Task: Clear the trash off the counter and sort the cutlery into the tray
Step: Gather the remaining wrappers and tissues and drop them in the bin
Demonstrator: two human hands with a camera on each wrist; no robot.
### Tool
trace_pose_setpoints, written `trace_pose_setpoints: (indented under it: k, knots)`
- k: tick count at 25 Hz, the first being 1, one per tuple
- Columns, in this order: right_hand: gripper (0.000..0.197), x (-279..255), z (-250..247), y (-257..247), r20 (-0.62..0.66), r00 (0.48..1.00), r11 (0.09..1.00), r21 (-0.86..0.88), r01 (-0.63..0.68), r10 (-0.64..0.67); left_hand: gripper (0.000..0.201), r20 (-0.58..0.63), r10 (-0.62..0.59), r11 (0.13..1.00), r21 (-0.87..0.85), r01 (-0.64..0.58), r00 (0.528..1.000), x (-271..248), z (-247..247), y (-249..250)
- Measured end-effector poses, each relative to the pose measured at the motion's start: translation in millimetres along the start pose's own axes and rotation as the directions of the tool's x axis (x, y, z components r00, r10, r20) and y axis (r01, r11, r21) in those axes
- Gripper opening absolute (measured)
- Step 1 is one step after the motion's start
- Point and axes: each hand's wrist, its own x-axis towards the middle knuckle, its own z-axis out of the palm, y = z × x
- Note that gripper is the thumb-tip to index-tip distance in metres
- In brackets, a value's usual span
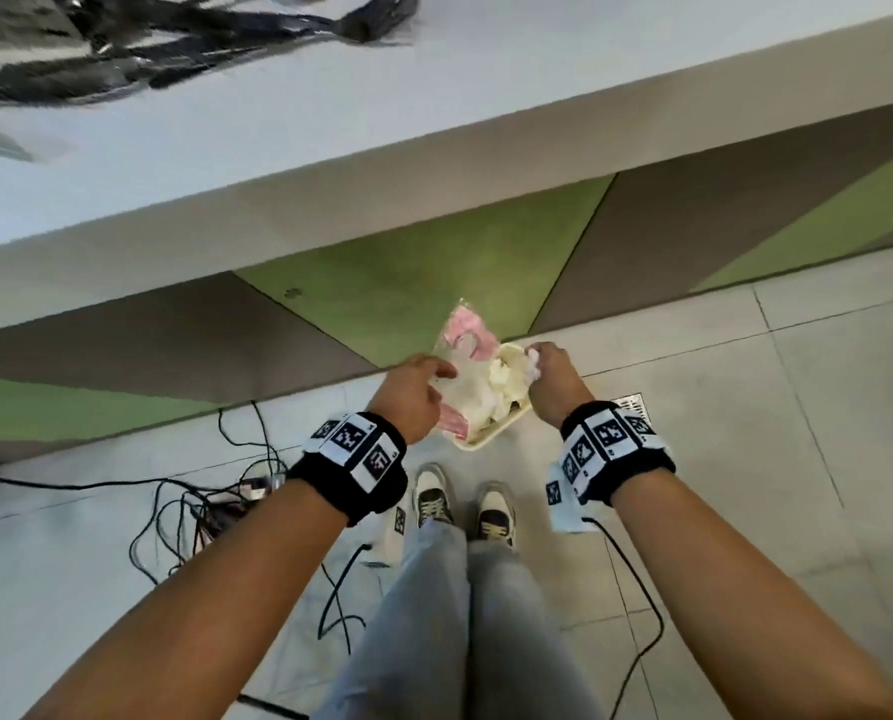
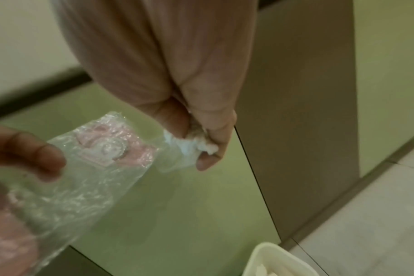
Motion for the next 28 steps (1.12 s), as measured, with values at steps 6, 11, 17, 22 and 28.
trace_pose_setpoints:
  k: [6,11,17,22,28]
  knots:
    - [0.041,92,68,87,-0.004,0.995,0.986,0.131,-0.1,0.101,0.057,0.148,-0.127,0.992,0.027,0.124,0.981,109,88,-65]
    - [0.039,159,122,154,-0.012,0.981,0.964,0.189,-0.189,0.195,0.06,0.197,-0.158,0.987,0.075,0.145,0.968,187,169,-124]
    - [0.038,241,165,198,-0.018,0.989,0.984,0.101,-0.145,0.148,0.063,0.307,-0.159,0.977,0.185,0.105,0.938,269,229,-177]
    - [0.031,283,187,214,-0.031,0.992,0.943,-0.308,-0.126,0.123,0.051,0.258,-0.138,0.948,0.314,0.052,0.956,314,256,-199]
    - [0.027,290,199,215,0.124,0.978,0.876,-0.474,-0.09,0.168,0.05,0.346,-0.163,0.894,0.447,-0.01,0.924,311,274,-198]
